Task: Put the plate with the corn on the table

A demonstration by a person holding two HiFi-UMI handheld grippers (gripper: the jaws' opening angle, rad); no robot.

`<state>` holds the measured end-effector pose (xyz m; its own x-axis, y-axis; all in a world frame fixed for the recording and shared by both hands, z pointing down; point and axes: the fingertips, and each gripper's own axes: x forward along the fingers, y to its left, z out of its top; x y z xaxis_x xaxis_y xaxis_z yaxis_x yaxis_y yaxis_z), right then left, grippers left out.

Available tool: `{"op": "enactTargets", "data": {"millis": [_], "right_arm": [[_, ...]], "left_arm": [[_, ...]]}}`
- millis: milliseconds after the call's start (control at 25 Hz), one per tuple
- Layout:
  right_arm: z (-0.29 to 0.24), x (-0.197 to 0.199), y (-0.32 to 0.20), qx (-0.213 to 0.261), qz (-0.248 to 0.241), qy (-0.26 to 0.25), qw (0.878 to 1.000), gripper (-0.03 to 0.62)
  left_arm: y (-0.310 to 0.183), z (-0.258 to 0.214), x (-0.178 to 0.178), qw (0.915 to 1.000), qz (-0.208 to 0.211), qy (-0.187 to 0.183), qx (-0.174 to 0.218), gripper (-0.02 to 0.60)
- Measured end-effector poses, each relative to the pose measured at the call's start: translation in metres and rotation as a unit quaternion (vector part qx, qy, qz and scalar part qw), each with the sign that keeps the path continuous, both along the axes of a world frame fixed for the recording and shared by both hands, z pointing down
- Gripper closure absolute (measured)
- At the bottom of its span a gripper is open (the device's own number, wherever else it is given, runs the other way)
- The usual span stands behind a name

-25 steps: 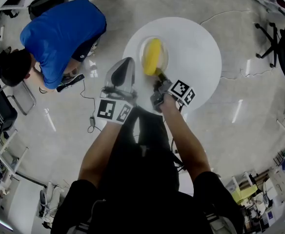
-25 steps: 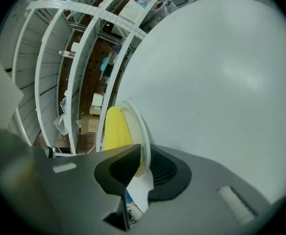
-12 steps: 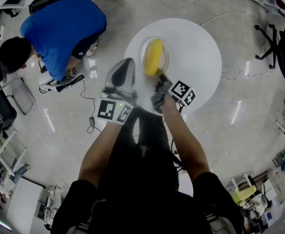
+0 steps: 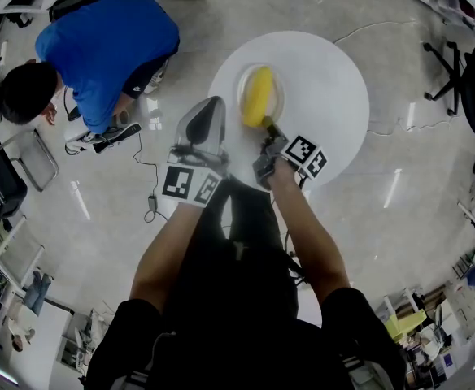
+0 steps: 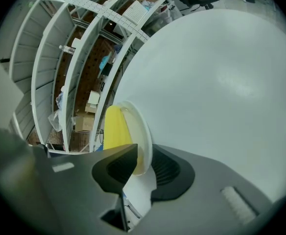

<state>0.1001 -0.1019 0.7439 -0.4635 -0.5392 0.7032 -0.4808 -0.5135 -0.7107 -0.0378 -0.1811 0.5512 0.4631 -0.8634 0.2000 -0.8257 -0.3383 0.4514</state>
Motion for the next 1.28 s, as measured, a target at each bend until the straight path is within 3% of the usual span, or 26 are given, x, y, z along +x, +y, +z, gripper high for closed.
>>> {"op": "enactTargets", "data": {"millis": [560,1280], "right_arm": [[-0.005,-0.006,0.005,0.013,-0.091,0.049,0.995,0.467],[-0.015,-0.001,0.011,0.021,-0.116,0.069,0.991,0.467]], "left_arm": [[0.001,0.000,-0.004,1.0000,-0.001,0.003,-0.004,0.580],[0.006,-0.011,-0.004,1.0000,-0.001,0.005,0.003,0.580]]}}
